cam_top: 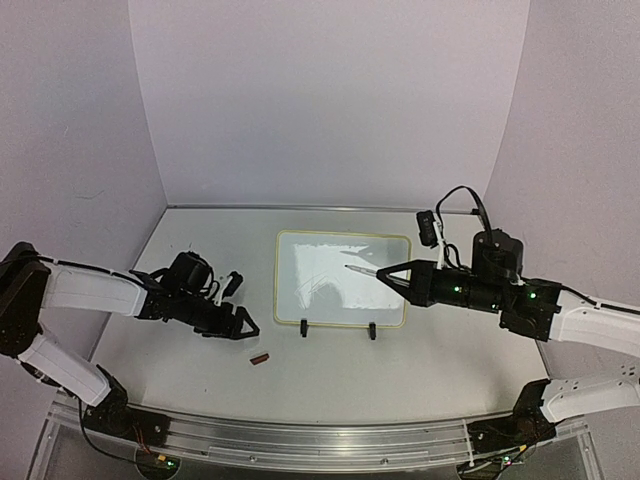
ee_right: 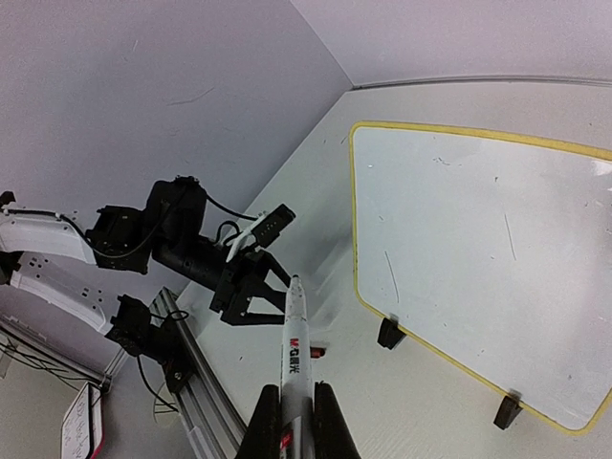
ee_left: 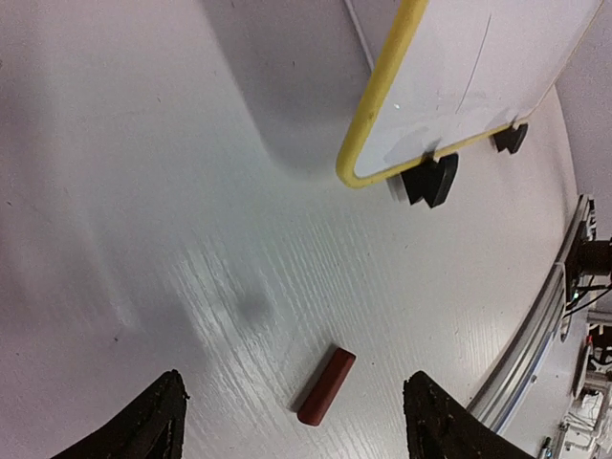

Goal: Write a sentence on the whiteboard
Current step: Hold the whiteboard at the center of the board.

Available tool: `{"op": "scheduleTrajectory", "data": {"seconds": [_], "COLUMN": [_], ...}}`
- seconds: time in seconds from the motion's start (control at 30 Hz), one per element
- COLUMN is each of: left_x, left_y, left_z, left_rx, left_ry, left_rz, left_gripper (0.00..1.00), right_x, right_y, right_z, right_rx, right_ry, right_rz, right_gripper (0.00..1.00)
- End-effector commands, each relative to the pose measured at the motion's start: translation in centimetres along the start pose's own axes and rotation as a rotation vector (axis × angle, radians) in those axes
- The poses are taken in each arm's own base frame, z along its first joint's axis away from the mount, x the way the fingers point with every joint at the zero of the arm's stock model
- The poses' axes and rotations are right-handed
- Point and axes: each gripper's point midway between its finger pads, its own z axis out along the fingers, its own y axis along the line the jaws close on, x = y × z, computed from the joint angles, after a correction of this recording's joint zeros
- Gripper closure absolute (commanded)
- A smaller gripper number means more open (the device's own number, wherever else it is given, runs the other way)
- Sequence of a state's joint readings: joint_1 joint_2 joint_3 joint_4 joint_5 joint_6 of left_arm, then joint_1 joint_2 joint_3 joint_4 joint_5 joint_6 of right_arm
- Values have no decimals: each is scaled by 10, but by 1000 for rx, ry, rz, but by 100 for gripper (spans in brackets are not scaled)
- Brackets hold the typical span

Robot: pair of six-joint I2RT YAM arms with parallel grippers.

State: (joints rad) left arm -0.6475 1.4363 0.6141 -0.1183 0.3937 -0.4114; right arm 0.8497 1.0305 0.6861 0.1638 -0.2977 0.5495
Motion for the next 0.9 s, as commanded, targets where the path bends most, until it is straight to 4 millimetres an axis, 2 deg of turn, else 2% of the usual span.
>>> {"op": "scheduleTrajectory", "data": {"seconds": [0.0,0.13,0.37,0.43,0.67,0.87], "left_x": [-36,-69,-122,-138,-178,-203], "left_y": [-8,-19,-34,-37,-41,-49], "left_z": [-28,-44,-60,-59,-37,-27], "left_rx": [99,184,372,397,455,543], "left_ry": [-133,-226,-321,-333,-317,-318], "left_rz": [-15,31,181,221,318,357], "left_gripper": [22,22,22,22,26,39], "right_x": [-15,-16,-12,-11,-12,-10], "right_y": [11,14,13,13,13,13], "right_z": [-6,-7,-6,-7,-6,-5], "right_rx": [-23,-29,-28,-26,-25,-18], "right_ry": [-56,-61,-56,-57,-63,-62], "right_rz": [-22,-29,-21,-18,-13,-7], "right_gripper": [100,100,100,100,100,100]}}
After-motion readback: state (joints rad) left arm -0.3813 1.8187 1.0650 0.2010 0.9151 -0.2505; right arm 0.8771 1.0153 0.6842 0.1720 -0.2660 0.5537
